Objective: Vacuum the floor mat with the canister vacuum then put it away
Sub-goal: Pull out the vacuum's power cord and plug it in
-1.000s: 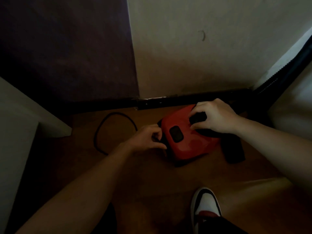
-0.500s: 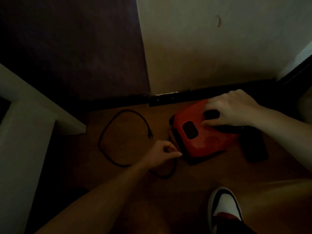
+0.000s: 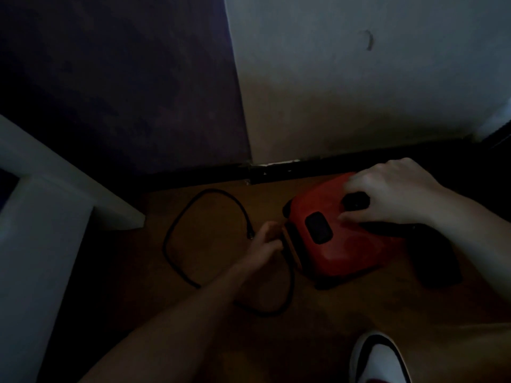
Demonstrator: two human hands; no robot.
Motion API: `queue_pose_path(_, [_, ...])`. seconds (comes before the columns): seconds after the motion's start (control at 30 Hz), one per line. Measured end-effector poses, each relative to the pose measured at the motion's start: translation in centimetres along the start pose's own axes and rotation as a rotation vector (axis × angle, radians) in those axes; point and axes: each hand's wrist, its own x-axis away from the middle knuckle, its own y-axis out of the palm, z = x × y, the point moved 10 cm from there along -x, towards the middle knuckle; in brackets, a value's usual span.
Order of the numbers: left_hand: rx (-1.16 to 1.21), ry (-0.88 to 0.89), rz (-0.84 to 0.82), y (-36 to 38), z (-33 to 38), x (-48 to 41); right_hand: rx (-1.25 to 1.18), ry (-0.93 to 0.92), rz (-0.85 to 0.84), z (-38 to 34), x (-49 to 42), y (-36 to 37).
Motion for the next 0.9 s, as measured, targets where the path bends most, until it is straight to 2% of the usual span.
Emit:
queue_pose_path(0.17, [0.045,-0.045,-0.023,0.5,-0.5,-1.8,-0.009,0.013,-0.005,0.3,0.0,0.3])
queue_pose_path(0.33, [-0.009,0.091,0.005,-0.2,2.1,-2.4,-0.041,-0.003,0.000,0.1,0.1,0.0])
queue_pose_path(0.57, [-0.351,0.321,-0.119,-0.3,5.8,1.0,-0.052,-0.017,0.019,0.0,0.2,-0.3])
queue_pose_path(0.7, [-0.467,0.381,-0.050,0.2,6.8,3.5,-0.067,-0.023,0.022,-0.1,0.3,-0.3])
queue_pose_path(0.83, [-0.569,0.344,0.001,1.4,6.4,5.7,-0.082,-0.012,0.032,-0.1,0.3,-0.4])
queue_pose_path(0.9, [-0.529,0.261,-0.023,1.6,5.6,5.9,-0.090,0.002,0.040,-0.1,0.4,-0.4])
